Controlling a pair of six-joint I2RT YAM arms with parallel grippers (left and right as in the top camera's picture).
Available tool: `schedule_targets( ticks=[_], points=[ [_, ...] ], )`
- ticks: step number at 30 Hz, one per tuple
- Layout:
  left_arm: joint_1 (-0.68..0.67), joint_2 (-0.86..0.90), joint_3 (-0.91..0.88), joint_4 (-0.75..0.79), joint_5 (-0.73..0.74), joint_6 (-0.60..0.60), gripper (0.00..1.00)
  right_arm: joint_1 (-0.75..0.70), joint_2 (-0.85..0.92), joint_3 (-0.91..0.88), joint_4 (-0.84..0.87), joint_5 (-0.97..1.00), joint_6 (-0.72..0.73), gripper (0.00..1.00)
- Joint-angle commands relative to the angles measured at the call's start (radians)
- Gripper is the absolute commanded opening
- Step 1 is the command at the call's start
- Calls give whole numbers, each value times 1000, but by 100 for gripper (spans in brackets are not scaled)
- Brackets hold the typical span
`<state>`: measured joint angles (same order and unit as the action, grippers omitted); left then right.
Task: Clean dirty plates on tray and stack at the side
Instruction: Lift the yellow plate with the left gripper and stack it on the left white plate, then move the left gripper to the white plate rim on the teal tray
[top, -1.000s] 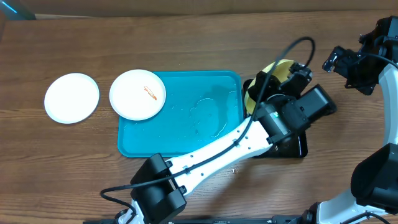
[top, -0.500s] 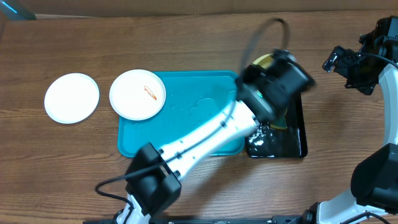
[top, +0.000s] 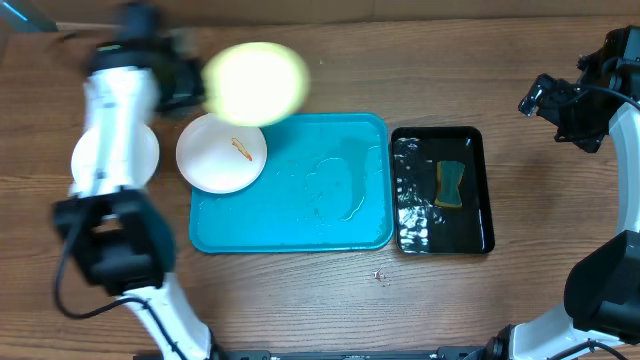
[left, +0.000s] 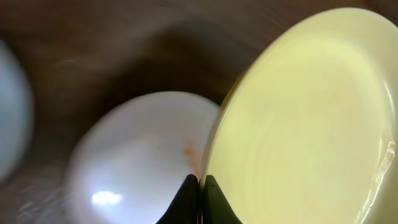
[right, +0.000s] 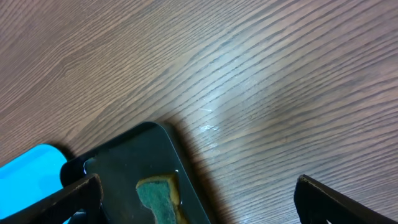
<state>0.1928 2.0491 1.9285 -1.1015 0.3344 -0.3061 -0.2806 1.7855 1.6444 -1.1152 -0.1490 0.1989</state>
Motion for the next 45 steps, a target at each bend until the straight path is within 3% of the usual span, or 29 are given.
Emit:
schedule_targets(
  ticks=[1,9,19,29,36,37,40,41,45],
  points=[
    [188,-5,26,-79,52,-24,4,-3,-8,11,6,6,3,100],
    [444,-5,23,-156,-199,-24,4,-3,-8,11,6,6,3,100],
    [482,-5,21,-117,-409,-51,4,-3,-8,11,6,6,3,100],
    [480,-5,-75,-12,-417,-79,4,-3,-8,11,6,6,3,100],
    [480,-5,-126,37,-344,-75,4,-3,-8,11,6,6,3,100],
    [480,-5,-126,42,-344,-75,9,-3,-8,11,6,6,3,100],
    [480,-5,-125,46,-334,-75,56,-3,-8,11,6,6,3,100],
    [480,-5,-125,40,-317,-73,63,-3,-8,11,6,6,3,100],
    [468,-5,-125,14,-119,30,68,-3,-8,11,6,6,3,100]
  ],
)
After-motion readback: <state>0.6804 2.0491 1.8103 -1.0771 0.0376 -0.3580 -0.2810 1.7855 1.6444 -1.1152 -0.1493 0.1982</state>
